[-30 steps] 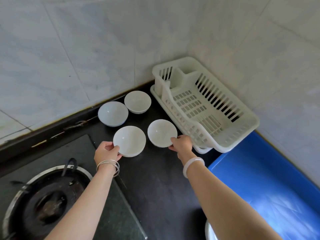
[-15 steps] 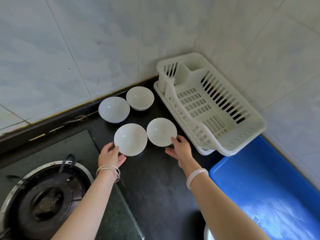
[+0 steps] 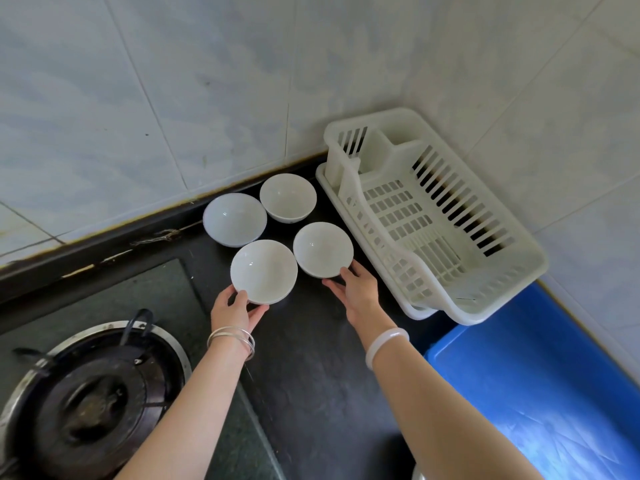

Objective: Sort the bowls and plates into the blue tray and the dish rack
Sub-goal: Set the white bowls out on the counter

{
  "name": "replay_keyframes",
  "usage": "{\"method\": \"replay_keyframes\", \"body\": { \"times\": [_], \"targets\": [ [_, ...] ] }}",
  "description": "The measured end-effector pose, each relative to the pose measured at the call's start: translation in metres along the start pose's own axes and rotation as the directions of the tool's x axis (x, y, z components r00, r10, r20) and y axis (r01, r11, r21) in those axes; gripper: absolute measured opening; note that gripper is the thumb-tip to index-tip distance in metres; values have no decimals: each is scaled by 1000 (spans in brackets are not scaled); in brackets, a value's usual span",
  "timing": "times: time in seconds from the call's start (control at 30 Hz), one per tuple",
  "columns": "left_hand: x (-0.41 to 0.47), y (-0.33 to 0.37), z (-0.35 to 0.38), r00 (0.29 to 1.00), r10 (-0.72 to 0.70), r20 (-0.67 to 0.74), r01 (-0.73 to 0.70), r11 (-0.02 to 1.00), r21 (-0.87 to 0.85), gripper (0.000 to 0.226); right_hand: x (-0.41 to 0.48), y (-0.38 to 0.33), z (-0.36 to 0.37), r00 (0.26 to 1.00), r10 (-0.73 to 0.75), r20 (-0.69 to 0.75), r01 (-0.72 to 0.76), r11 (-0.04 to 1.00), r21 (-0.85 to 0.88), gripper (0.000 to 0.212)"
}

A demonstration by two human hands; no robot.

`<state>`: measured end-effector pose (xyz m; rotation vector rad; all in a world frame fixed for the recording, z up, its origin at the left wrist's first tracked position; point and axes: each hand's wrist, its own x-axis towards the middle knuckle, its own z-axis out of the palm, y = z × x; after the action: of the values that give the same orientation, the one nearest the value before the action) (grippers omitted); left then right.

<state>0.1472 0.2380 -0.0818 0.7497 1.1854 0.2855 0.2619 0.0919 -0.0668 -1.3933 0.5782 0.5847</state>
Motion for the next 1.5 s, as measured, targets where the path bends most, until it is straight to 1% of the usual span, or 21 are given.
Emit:
{"method": "replay_keyframes", "body": {
  "times": [0.17, 0.43, 0.53, 0.67, 0.73, 0.8, 0.9, 1.0, 1.07, 1.17, 1.27, 1.4, 1.43, 1.5],
  "targets": [
    [2, 0, 0, 1000, 2, -9, -2, 1000, 25, 34, 8, -7, 12, 1000, -2, 15, 2, 1000, 1, 48],
    [1, -1, 1, 1000, 13, -16, -12, 1000, 19, 34, 9, -6, 13, 1000, -1, 18, 1, 1000, 0, 47],
    [0, -1, 0, 1000, 15, -15, -15, 1000, 16, 36, 6, -6, 12, 999, 8, 46, -6, 999, -39, 47],
    [-6, -2, 0, 999, 13, 34, -13, 1000, 1, 38, -2, -10, 5, 989, 39, 142, -19, 990, -137, 51],
    [-13, -5, -1, 999, 28, 44, -29, 999, 37, 36, -10, -13, -2, 989, 33, 146, -3, 979, -204, 53],
    [-22, -10, -2, 998, 46, 40, -50, 993, 105, 32, -23, -15, -13, 991, -22, 130, 57, 961, -272, 50],
    [-42, -27, -5, 997, 24, 78, -36, 987, 155, 40, -50, -15, -44, 986, -117, 120, 152, 926, -346, 43],
    [-69, -47, -7, 983, -4, 185, -35, 977, 209, 39, -87, -8, -95, 974, -191, 124, 227, 856, -464, 38],
    [-88, -60, -5, 964, -23, 266, -56, 957, 285, 37, -111, 4, -135, 966, -245, 85, 250, 792, -556, 36],
    [-119, -85, 0, 914, -82, 397, -110, 893, 437, 36, -146, 26, -196, 951, -306, -49, 196, 717, -669, 31],
    [-149, -118, 3, 841, -159, 517, -199, 798, 569, 36, -173, 52, -246, 932, -330, -153, 103, 643, -759, 26],
    [-179, -154, 5, 749, -235, 619, -404, 578, 709, 37, -192, 84, -290, 901, -352, -253, -18, 552, -834, 26],
    [-185, -161, 5, 730, -255, 634, -447, 523, 726, 38, -194, 91, -296, 901, -343, -267, -42, 543, -839, 27],
    [-193, -172, 4, 701, -287, 653, -520, 421, 743, 40, -197, 100, -301, 906, -310, -287, -70, 559, -826, 29]
  ]
}}
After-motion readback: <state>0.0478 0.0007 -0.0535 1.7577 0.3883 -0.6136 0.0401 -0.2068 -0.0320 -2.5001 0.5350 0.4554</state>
